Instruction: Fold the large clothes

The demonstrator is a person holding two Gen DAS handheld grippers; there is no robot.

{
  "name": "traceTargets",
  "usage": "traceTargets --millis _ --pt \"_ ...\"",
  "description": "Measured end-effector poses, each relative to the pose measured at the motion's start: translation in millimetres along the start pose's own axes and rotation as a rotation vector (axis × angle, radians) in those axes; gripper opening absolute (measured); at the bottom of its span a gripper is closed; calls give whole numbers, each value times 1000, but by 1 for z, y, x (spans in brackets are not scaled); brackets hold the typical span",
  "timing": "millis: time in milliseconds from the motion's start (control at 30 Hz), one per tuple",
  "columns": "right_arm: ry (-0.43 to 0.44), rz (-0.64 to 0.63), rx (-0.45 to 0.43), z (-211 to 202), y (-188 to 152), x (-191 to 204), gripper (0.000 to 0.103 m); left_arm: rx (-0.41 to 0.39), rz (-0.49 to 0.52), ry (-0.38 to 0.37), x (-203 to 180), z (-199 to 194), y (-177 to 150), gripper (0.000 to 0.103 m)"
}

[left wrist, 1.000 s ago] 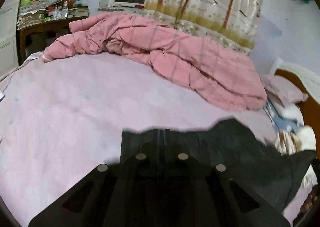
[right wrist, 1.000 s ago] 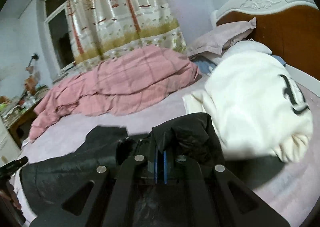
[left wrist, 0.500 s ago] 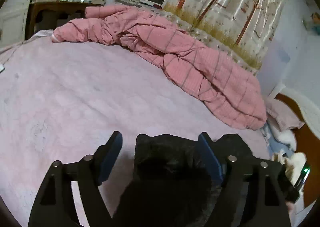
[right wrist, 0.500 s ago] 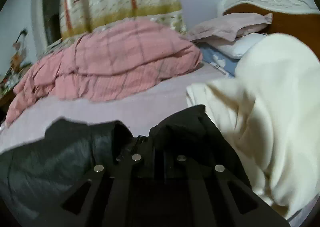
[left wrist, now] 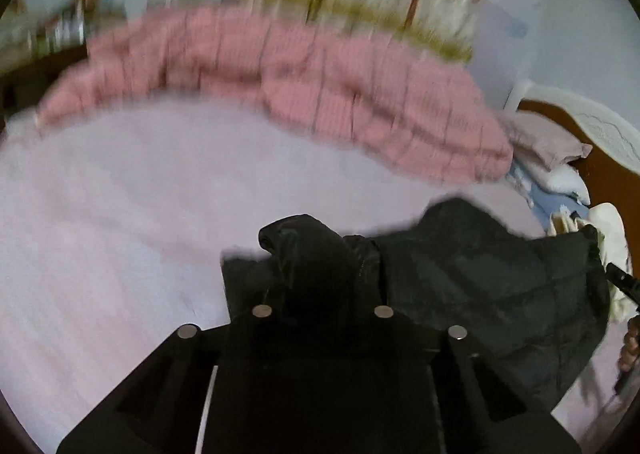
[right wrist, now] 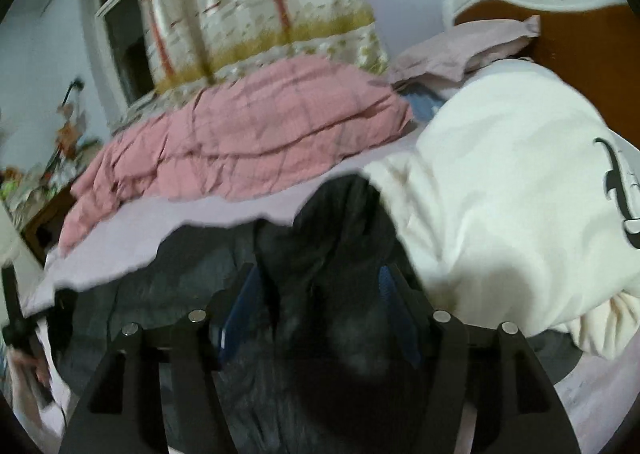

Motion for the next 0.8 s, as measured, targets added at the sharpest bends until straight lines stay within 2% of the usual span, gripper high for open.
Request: traceTargets --millis 100,167,333,500,567,633,700,800 --pt "-16 -68 -10 14 -6 12 64 -129 98 74 -7 -15 19 15" --pt "-38 -61 5 28 -8 14 64 -129 120 105 -8 -7 25 15" --pt "-122 -63 40 58 -15 3 62 -78 83 149 1 43 18 16" --pt "-206 -239 55 71 -24 12 62 7 151 216 0 85 -7 22" --pt "-176 -207 103 83 -30 9 63 37 178 246 1 97 -17 25" --pt "-92 -95 179 100 -36 -1 63 75 176 255 2 106 -25 26" --pt "-52 -32 209 109 -41 -6 63 107 131 232 9 110 -27 31" --pt "-61 -55 209 118 -49 -5 63 155 54 178 18 115 -33 34"
Point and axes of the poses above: each gripper's, at about its wrist camera, not at the fingertips, and z roughly the way its jaws point, x to its left, y to its top, the point moved 7 cm from there along z, roughly the way its jaws point, and after that the axes turned 3 degrees about z, right-handed, at the moved point
